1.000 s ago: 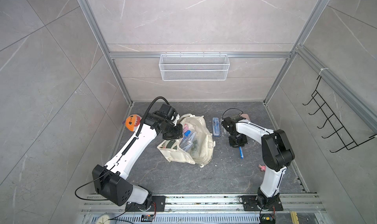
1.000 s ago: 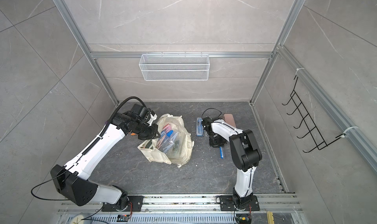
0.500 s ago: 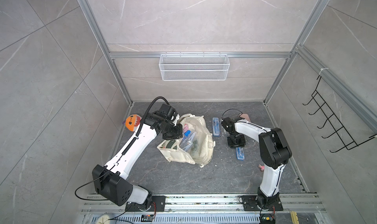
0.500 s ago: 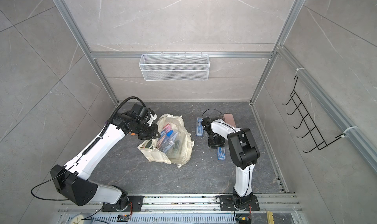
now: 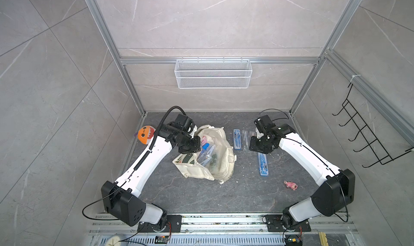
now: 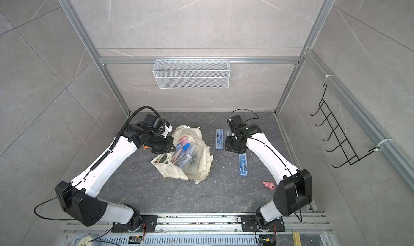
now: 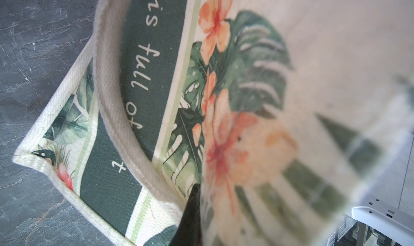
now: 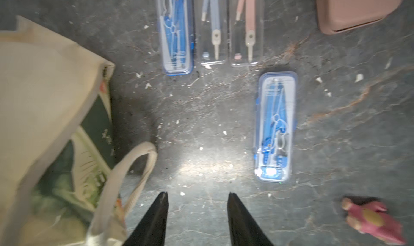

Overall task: Take out the compass set from the canvas bag
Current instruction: Place the compass set at the center of the board.

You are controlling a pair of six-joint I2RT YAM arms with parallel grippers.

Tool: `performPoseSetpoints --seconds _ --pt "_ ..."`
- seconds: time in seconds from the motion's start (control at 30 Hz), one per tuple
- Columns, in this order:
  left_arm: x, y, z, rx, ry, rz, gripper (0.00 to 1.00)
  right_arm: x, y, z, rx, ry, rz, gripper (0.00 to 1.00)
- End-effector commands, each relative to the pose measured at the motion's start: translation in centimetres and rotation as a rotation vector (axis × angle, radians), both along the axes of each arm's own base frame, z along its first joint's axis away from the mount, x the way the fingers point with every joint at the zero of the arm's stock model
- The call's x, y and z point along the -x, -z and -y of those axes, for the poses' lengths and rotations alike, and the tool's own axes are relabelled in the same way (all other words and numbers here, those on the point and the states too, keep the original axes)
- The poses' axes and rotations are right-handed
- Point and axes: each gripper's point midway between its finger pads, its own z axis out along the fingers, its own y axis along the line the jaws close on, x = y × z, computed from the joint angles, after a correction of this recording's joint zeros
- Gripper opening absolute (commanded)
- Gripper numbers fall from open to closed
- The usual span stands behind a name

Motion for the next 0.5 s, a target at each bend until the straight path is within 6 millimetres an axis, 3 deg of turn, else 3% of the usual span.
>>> performPoseSetpoints --seconds 0.0,0.27,0.37,0.47 --pt "-0.2 -1.7 0.5 0.044 0.006 0.040 0.00 1.0 -2.6 -4.0 -0.135 -0.019 0.026 0.46" --pt "-0.2 -1.8 0.8 0.059 0.010 0.031 0.00 3.7 -6.2 -13.2 -0.212 -0.164 0.118 0.41" --pt "-0.2 -2.0 0.8 0.066 0.008 0.040 0.00 4.6 -6.0 -16.1 -0.230 -0.195 0.122 0.40" --pt "-0.2 -2.1 0.7 0.066 0.005 0.040 0.00 5.4 -4.3 -18.1 -0.213 -0.210 0.081 0.40"
